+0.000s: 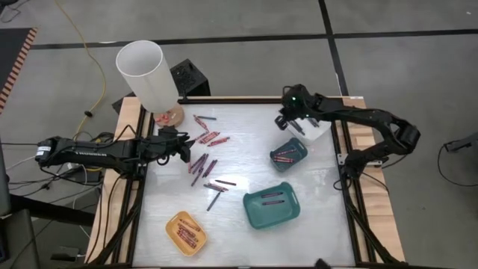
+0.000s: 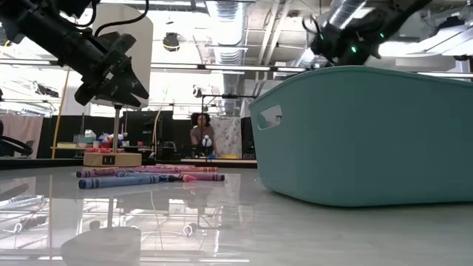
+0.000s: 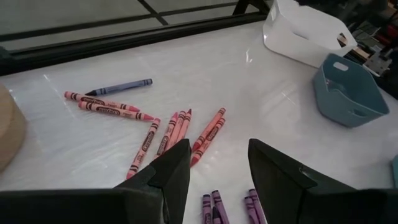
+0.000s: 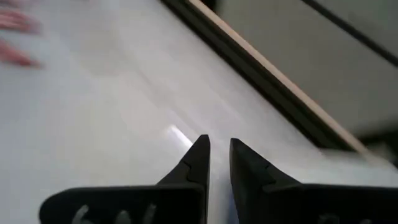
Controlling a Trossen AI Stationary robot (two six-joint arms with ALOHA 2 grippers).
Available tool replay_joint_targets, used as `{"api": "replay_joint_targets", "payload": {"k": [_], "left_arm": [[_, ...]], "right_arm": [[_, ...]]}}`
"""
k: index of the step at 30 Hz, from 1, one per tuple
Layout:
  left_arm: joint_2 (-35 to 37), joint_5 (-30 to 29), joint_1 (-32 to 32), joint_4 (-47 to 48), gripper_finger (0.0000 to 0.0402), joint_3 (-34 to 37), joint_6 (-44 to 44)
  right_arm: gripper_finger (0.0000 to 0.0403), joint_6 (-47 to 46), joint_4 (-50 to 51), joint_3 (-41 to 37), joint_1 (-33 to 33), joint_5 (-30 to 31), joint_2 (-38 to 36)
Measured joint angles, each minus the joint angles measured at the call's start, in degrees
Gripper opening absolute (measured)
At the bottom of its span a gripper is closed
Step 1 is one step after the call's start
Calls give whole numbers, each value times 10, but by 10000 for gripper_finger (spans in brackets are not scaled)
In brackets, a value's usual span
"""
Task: Sort crayons
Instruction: Put the red crayon into the yellow bin
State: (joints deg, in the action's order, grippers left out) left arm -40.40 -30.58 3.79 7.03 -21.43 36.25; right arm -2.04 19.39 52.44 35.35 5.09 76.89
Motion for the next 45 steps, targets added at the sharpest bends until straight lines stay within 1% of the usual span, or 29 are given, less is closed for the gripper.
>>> {"api": "replay_joint_targets", "payload": {"k": [3,6,10,15,19,24,30,31,32,40,43,45], "left_arm": [[0,-3,0,0,151,0,-1],[0,-4,0,0,151,0,-1],[0,-4,0,-3,151,0,-8],[0,-6,0,-3,151,0,-12],[0,-6,0,0,151,0,-18],[0,-3,0,1,151,0,-26],[0,-3,0,1,151,0,-28],[0,-3,0,1,151,0,-28],[0,-3,0,1,151,0,-28],[0,-5,0,1,151,0,-28],[0,-8,0,1,151,0,-28],[0,-11,0,0,151,0,-28]], "right_arm": [[59,36,-16,37,-38,-35,13],[75,75,-22,76,-76,-55,41],[123,128,-23,136,-121,-56,105],[192,180,-23,226,-154,-55,215],[223,214,-24,291,-160,-60,300],[226,221,-21,346,-153,-110,385],[220,235,-19,378,-154,-110,446],[220,244,-18,384,-157,-99,453],[220,250,-19,387,-160,-87,455],[219,233,-16,391,-163,-82,453],[219,231,-32,391,-174,-77,453],[219,231,-42,391,-183,-60,453]]}}
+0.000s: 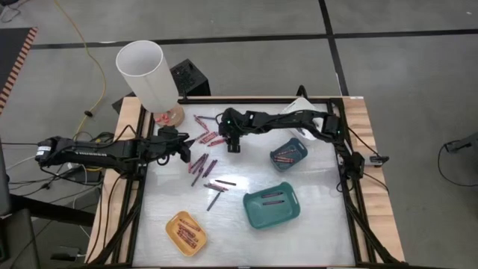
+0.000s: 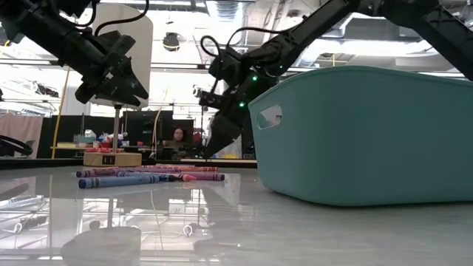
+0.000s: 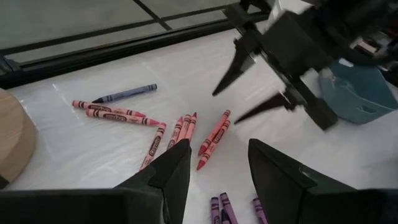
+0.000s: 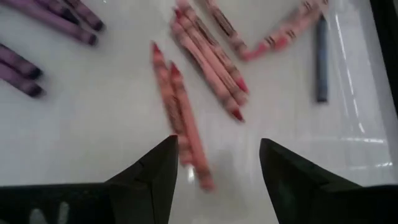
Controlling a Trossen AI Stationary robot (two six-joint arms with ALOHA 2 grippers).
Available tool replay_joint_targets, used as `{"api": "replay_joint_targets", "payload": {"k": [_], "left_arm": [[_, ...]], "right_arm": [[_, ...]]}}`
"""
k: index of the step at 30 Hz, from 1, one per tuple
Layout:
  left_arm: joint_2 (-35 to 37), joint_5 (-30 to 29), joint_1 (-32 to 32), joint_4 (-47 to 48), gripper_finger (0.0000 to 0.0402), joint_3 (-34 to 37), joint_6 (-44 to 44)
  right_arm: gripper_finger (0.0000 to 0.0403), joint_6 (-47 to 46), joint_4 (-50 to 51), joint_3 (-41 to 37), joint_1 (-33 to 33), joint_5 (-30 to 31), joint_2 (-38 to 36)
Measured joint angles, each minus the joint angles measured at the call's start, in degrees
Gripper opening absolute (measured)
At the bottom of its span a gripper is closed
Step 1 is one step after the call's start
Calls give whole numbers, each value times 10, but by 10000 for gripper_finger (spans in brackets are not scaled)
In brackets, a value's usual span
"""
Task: Sort crayons
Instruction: Put the red crayon into the yellow bin
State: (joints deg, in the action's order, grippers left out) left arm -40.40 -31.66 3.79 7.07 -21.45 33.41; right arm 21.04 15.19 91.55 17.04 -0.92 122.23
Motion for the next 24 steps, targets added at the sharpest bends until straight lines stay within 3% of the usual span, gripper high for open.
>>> {"api": "replay_joint_targets", "payload": {"k": [7,24], "left_arm": [[0,-3,0,0,151,0,0],[0,-2,0,1,151,0,-8]], "right_arm": [[219,3,-56,2,-15,13,20],[219,-47,-49,8,-29,-16,55]]}}
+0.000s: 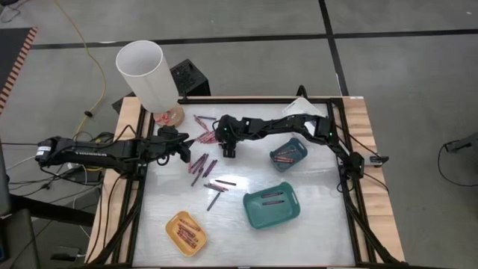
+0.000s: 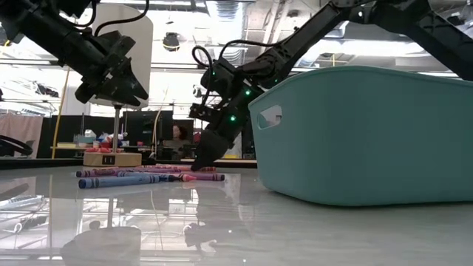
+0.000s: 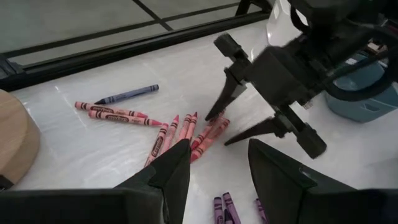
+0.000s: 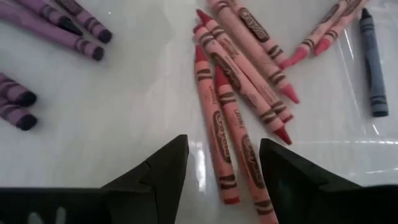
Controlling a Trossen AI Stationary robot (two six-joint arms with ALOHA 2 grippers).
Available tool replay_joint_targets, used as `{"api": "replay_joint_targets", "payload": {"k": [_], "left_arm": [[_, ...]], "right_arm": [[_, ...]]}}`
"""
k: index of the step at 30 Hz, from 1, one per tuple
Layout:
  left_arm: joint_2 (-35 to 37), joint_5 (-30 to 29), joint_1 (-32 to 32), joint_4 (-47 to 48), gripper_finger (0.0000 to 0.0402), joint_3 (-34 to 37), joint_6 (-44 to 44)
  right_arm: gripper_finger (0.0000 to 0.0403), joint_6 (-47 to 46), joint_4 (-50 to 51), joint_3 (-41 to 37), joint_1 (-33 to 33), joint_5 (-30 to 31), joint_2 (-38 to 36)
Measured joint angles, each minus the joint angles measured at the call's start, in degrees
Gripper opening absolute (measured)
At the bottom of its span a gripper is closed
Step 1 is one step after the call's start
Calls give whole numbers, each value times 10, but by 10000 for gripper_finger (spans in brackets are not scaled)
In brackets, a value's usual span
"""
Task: Sort crayons
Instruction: Put the red crayon into the yellow bin
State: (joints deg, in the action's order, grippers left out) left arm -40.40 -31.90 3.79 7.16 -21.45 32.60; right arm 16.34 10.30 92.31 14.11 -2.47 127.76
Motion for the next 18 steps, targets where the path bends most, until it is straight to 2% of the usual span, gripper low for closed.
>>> {"api": "replay_joint_targets", "payload": {"k": [12,18], "left_arm": [[0,6,0,0,151,0,1],[0,12,0,4,151,0,2]], "right_arm": [[219,-6,13,-1,-44,-11,-6],[219,-43,18,5,-47,-29,-40]]}}
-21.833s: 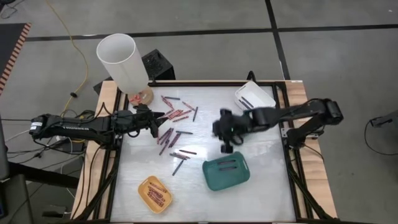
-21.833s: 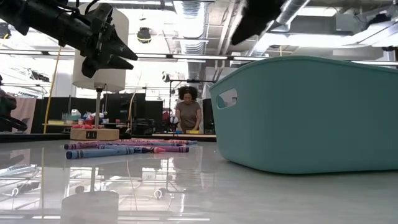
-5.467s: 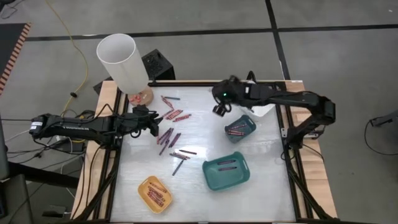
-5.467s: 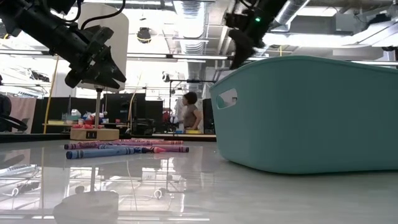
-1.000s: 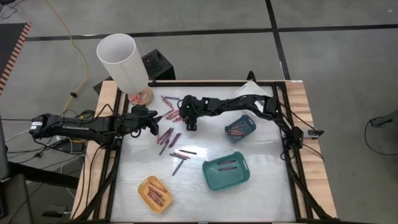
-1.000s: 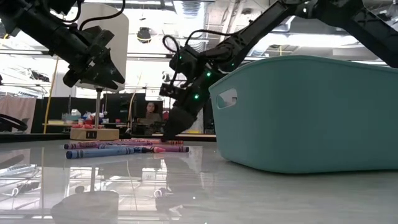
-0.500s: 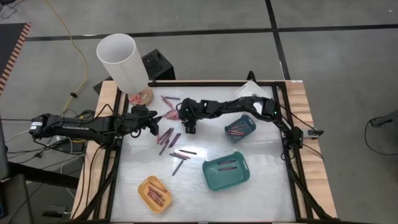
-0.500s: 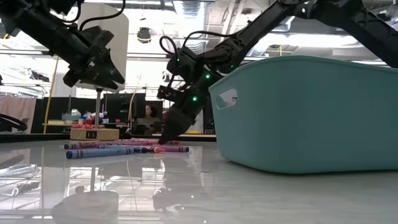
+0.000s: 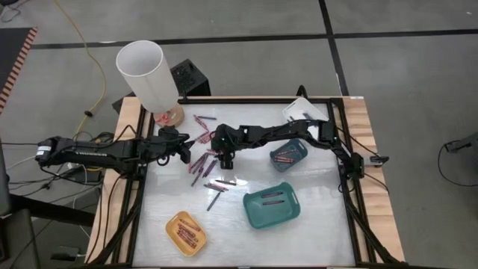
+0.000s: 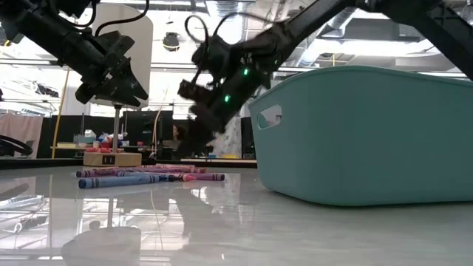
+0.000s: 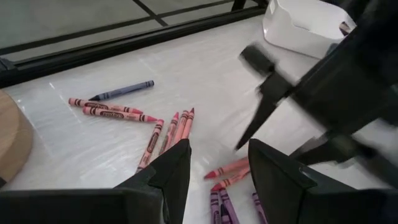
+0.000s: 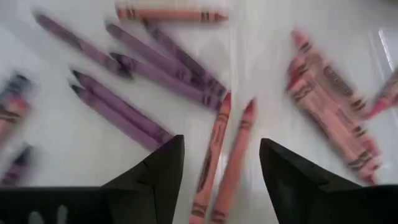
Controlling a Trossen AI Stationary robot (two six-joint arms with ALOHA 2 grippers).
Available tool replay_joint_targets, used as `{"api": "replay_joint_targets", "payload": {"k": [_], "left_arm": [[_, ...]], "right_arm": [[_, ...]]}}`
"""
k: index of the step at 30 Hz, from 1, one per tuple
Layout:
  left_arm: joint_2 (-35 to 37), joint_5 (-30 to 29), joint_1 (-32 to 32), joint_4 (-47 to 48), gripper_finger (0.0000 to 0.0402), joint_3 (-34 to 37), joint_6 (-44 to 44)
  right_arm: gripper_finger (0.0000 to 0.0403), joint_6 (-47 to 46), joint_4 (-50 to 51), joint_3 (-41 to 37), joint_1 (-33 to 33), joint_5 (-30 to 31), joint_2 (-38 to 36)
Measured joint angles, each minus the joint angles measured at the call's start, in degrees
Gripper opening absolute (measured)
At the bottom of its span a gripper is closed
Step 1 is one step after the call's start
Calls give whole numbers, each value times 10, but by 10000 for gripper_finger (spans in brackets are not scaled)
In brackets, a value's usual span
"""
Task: Sort crayons
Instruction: Put the red crayon into the yellow bin
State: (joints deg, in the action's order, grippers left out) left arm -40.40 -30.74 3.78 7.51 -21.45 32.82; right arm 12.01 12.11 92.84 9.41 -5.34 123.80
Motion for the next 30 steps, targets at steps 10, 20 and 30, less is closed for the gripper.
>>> {"api": "replay_joint_targets", "payload": {"k": [10,20,30], "left_arm": [[0,3,0,11,151,0,8],[0,2,0,12,151,0,13],[0,3,0,11,151,0,16]], "right_arm": [[219,-28,-11,-1,4,5,2],[209,-31,-19,-9,10,26,3],[185,-39,-42,-26,13,27,3]]}}
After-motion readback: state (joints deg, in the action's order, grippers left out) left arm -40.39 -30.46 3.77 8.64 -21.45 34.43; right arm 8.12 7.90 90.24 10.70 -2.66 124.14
